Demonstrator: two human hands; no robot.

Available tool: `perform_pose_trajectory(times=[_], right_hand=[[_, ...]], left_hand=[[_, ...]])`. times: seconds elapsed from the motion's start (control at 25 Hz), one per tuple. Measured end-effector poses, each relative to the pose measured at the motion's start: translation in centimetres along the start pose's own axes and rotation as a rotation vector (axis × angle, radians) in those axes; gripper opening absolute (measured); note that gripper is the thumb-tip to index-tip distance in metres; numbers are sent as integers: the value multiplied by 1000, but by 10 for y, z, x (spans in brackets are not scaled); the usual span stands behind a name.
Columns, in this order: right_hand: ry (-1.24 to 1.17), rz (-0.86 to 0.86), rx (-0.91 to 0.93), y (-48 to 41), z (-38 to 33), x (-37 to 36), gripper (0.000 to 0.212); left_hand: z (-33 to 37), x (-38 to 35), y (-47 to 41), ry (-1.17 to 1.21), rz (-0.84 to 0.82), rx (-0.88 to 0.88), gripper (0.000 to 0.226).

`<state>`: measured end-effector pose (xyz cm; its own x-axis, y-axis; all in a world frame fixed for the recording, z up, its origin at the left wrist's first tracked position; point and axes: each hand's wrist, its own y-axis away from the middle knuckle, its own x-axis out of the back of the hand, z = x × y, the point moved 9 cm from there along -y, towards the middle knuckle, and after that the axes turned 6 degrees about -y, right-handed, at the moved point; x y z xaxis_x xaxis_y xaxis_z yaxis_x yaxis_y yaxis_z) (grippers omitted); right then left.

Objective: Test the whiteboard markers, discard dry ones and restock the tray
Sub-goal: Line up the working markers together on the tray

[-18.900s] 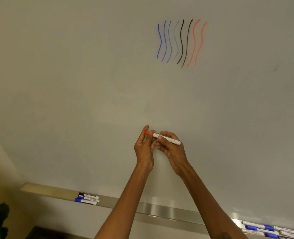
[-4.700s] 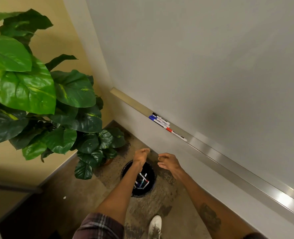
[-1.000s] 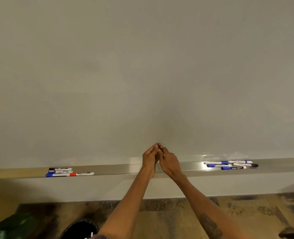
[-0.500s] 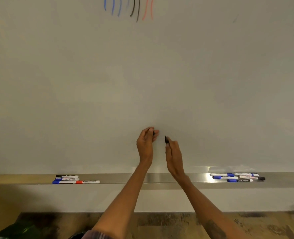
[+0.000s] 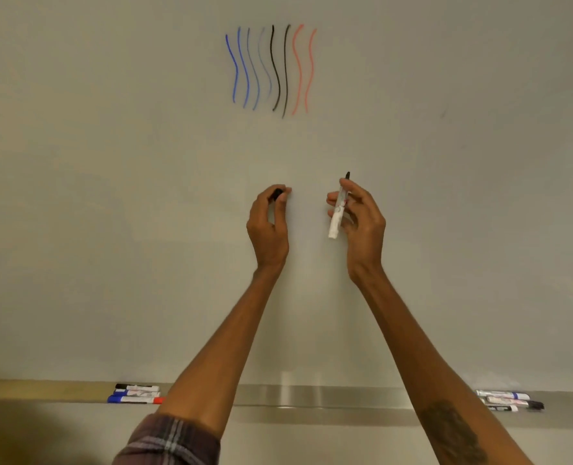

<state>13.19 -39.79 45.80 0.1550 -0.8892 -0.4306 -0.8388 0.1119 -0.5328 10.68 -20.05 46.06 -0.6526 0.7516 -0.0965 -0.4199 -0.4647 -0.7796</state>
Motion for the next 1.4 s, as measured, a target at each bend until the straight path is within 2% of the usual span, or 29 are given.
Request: perform_pose_trajectory(times=[0.2,0.32,0.48,0.68,0.92,1.08,1.16,1.24,1.4], right_hand=[[-116,-58,67,-22,-32,-24,33],[-143,-47,97,-35,-47,-39,31],[-26,-39,212,-55,-68,-57,35],[122,17,383,-78,-96,-77,22],[350,67,678,-95,-129,-103,26],[455,61,781,-102,-138,-108,27],[534,18,802,-95,-128,-106,26],[551,55,798,-79,-113,-92,21],[574,89,705,-54,-83,-77,19]], left_hand=[[31,8,-59,-112,103,-208,35],[39,-5,-79,-150,46,-318,37],[27,-18,-79,-160,-52,-365,36],[30,-22,-76,-253,-49,-518,32],[28,-24,-76,-311,-28,-564,37],[28,-24,-76,-312,-26,-563,37],[28,-24,-75,-307,-27,-562,37],[28,-24,-76,-308,-25,-563,35],[29,-25,-75,-327,-27,-567,38]])
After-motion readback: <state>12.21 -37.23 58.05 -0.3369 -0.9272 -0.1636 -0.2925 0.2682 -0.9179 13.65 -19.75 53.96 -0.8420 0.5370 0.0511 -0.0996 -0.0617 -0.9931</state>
